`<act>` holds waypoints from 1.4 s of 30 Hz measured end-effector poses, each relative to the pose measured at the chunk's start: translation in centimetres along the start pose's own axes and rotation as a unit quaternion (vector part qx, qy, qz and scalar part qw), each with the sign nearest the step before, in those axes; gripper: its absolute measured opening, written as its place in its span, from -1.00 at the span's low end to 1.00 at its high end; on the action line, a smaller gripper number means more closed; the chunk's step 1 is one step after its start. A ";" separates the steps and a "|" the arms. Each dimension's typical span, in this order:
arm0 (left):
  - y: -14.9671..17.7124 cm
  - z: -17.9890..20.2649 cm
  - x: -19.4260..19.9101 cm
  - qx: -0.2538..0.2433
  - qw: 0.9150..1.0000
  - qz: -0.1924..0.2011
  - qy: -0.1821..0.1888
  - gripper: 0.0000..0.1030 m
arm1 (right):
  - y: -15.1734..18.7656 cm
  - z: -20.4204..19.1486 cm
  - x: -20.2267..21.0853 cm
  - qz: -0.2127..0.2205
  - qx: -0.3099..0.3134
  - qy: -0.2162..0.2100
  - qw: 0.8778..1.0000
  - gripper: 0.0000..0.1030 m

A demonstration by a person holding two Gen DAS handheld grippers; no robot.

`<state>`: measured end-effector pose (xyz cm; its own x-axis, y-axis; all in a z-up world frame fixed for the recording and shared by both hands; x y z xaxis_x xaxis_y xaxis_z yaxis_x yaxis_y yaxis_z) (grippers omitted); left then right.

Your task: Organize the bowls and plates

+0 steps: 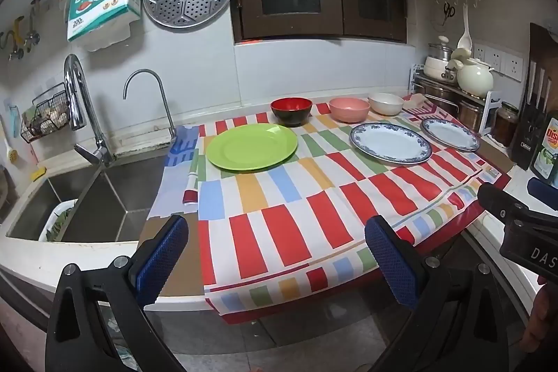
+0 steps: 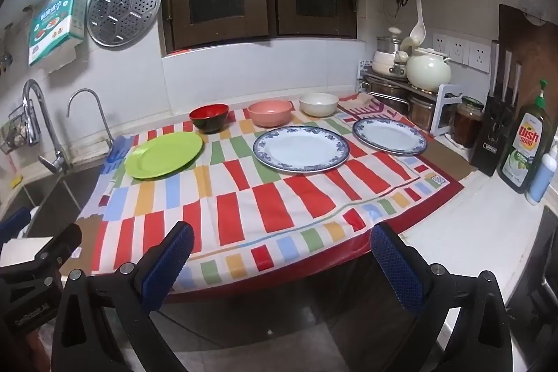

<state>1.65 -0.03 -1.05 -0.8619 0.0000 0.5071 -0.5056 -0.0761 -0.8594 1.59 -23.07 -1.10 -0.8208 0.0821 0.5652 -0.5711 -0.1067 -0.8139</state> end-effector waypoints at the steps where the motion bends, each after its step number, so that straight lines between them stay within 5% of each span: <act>1: 0.0 0.0 0.0 0.000 1.000 -0.001 0.002 1.00 | 0.0 0.0 0.0 0.000 0.000 0.001 1.000 0.99; 42: -1.1 -0.8 -0.6 -0.012 1.000 0.010 -0.002 1.00 | -1.1 -1.0 0.1 0.011 0.002 -0.001 1.000 0.99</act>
<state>2.72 0.90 -0.51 -0.8720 -0.0048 0.4895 -0.4886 -0.0531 -0.8709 2.17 -21.92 -0.31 -0.8336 0.0785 0.5467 -0.5523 -0.1129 -0.8260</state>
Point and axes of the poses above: each gripper's, at about its wrist camera, not at the fingertips, and x roughly against the way its jaws point, z to its right, y to its underside, the point moved 2 cm from there along -x, roughly the way its jaws point, and after that the axes turned 9 degrees about x, right-handed, at the moved point
